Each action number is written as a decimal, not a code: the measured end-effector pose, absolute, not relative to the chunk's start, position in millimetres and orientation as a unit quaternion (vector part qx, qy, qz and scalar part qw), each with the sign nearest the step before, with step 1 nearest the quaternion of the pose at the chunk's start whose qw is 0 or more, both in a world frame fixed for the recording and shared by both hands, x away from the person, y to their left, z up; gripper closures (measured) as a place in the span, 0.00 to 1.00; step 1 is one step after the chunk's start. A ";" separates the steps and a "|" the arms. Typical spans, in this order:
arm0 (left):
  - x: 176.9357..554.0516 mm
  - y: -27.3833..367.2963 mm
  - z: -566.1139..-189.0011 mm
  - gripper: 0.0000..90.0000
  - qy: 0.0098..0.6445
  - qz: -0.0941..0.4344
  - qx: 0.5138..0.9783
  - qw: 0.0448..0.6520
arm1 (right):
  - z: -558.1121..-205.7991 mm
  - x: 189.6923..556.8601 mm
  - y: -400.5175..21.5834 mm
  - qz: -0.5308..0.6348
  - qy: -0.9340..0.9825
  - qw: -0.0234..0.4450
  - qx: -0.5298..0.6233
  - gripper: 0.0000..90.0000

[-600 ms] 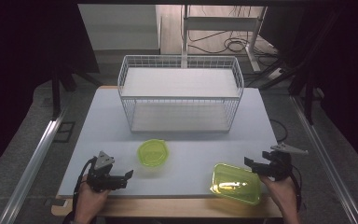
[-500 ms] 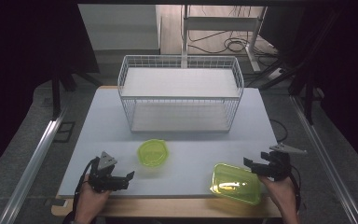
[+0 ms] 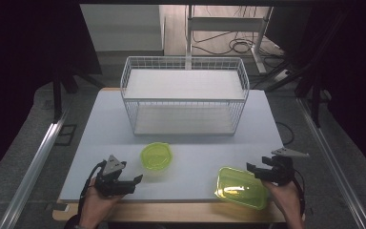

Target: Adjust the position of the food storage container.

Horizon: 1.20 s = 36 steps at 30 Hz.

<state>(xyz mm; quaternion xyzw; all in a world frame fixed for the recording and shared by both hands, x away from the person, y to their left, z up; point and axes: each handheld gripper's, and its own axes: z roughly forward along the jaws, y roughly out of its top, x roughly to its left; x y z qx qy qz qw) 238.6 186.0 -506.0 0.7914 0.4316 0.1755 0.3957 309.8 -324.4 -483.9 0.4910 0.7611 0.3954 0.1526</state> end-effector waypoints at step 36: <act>285.6 84.2 -485.4 1.00 0.351 0.110 0.836 0.407 | -482.3 307.6 -322.6 0.403 0.762 0.165 0.480 0.27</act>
